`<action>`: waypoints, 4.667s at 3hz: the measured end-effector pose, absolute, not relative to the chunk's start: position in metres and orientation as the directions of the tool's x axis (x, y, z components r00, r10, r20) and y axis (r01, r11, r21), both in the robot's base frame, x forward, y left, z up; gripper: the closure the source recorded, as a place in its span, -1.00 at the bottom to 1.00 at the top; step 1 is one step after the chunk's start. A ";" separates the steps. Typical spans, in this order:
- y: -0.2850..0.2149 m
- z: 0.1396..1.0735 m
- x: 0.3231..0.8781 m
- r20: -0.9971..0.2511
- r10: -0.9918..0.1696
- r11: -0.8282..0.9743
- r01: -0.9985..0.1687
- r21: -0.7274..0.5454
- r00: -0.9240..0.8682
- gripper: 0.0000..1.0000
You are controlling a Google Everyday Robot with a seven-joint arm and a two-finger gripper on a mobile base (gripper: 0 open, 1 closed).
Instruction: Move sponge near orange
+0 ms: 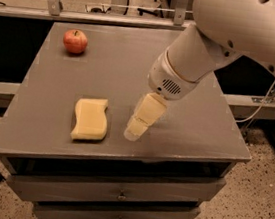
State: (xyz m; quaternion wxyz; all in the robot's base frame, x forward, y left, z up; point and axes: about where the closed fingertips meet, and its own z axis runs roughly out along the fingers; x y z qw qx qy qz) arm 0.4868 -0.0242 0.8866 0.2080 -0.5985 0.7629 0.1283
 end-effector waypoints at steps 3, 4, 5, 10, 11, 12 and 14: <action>0.080 0.862 0.505 -0.512 -0.785 0.427 -0.903 -0.039 -0.349 -1.00; 0.098 0.854 0.510 -0.488 -0.766 0.501 -0.864 -0.046 -0.418 -1.00; 0.110 0.849 0.511 -0.465 -0.727 0.583 -0.812 -0.030 -0.505 -1.00; 0.091 0.838 0.508 -0.388 -0.532 0.822 -0.569 -0.025 -0.752 0.30; 0.080 0.849 0.513 -0.372 -0.571 0.806 -0.586 -0.083 -0.732 0.76; 0.060 0.862 0.513 -0.372 -0.617 0.777 -0.613 -0.145 -0.694 1.00; 0.031 0.876 0.513 -0.396 -0.714 0.682 -0.700 -0.211 -0.577 1.00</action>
Offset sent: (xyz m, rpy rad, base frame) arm 0.0181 0.1373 -0.0307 0.1113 0.0696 -0.3043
